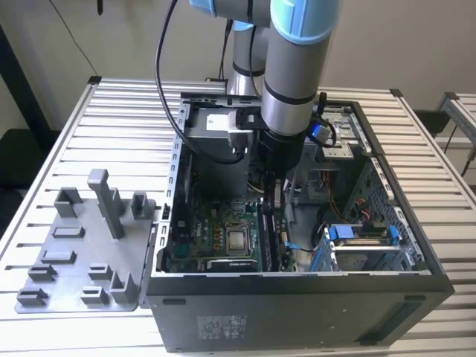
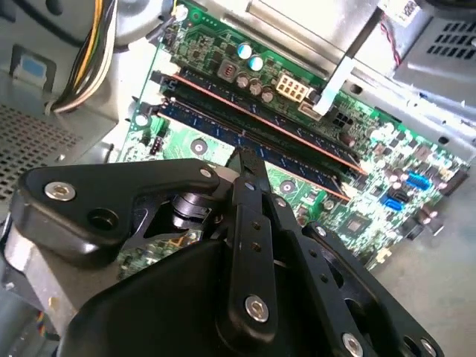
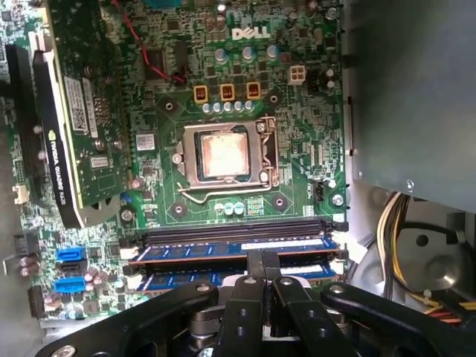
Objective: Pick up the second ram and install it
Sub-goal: 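Press down the second ram until it locks into place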
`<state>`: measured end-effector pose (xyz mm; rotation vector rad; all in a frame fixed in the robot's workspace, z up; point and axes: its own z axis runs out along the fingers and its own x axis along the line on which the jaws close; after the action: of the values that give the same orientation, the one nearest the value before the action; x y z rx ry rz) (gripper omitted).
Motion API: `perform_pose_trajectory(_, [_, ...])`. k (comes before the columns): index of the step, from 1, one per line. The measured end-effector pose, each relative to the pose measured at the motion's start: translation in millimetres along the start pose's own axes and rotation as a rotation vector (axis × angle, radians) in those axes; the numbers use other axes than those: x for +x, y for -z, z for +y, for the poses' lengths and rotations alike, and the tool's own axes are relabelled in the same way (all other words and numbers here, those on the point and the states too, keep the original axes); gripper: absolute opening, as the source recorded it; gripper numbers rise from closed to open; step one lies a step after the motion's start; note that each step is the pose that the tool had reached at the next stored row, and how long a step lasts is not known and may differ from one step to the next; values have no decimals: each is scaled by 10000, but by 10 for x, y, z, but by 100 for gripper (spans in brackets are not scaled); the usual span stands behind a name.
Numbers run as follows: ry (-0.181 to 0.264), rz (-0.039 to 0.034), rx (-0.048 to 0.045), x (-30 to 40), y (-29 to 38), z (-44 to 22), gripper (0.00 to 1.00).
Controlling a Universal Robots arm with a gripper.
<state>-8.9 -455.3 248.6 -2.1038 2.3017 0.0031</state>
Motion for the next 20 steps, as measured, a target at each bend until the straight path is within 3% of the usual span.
perform_pose_trajectory(5, [8, -5, -7, 7, -2, -1, 11])
perform_pose_trajectory(13, [6, 7, -124, 159, -51, -19, 11])
perform_pose_trajectory(20, [5, 12, -154, 158, -100, -66, 11])
